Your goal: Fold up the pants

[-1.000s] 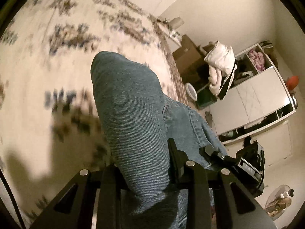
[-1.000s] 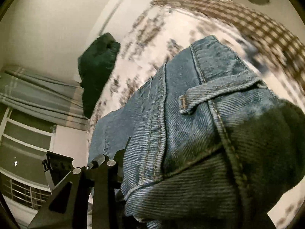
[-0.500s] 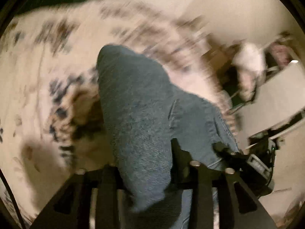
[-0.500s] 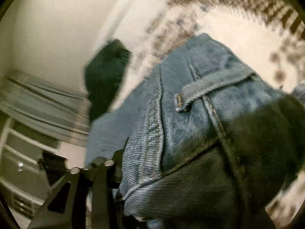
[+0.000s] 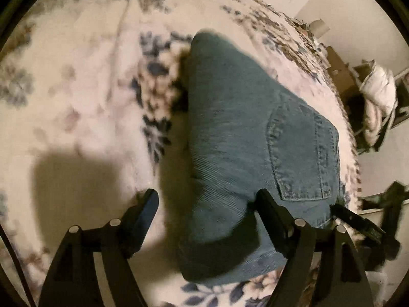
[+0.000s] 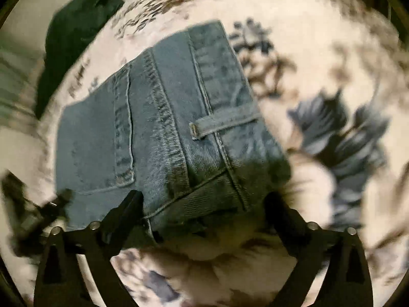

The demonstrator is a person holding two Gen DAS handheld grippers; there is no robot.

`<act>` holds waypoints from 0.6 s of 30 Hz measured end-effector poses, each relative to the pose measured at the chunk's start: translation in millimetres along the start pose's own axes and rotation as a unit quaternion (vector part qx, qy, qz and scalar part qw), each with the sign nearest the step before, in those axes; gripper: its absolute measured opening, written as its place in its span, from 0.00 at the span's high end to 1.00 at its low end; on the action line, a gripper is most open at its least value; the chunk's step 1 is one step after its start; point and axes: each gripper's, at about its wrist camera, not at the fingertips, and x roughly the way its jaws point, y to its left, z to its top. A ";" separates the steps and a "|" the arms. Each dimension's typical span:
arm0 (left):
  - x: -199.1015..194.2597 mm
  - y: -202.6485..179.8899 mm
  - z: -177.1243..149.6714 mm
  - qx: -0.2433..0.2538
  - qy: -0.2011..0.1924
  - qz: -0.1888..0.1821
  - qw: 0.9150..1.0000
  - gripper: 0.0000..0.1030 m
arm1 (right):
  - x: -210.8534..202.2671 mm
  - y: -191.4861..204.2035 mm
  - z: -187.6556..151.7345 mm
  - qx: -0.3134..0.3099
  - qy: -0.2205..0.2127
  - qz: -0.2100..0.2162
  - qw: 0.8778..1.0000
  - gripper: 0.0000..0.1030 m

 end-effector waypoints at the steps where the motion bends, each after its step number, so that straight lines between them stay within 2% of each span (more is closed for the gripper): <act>1: -9.1 -8.4 -0.2 0.009 -0.012 0.027 1.000 0.25 | -10.7 10.3 2.7 -0.020 -0.012 -0.028 0.999 0.03; 2: -21.0 -19.1 -1.7 0.021 -0.027 0.051 0.998 0.24 | -24.1 24.6 4.2 -0.048 -0.030 -0.064 0.996 0.03; 4: -38.4 -33.8 -5.7 0.036 -0.044 0.086 0.995 0.11 | -43.2 42.2 0.3 -0.070 -0.045 -0.088 0.993 0.03; 6: -56.4 -44.4 -11.7 0.045 -0.056 0.102 0.992 0.10 | -61.1 56.9 -2.9 -0.077 -0.054 -0.110 0.989 0.03; 13: -114.8 -69.1 -27.2 0.049 -0.056 0.138 0.988 0.10 | -129.0 72.6 -25.4 -0.067 -0.058 -0.122 0.989 0.03; 18: -170.4 -95.6 -41.3 0.068 -0.067 0.144 0.985 0.10 | -203.9 85.4 -49.0 -0.061 -0.074 -0.129 0.987 0.03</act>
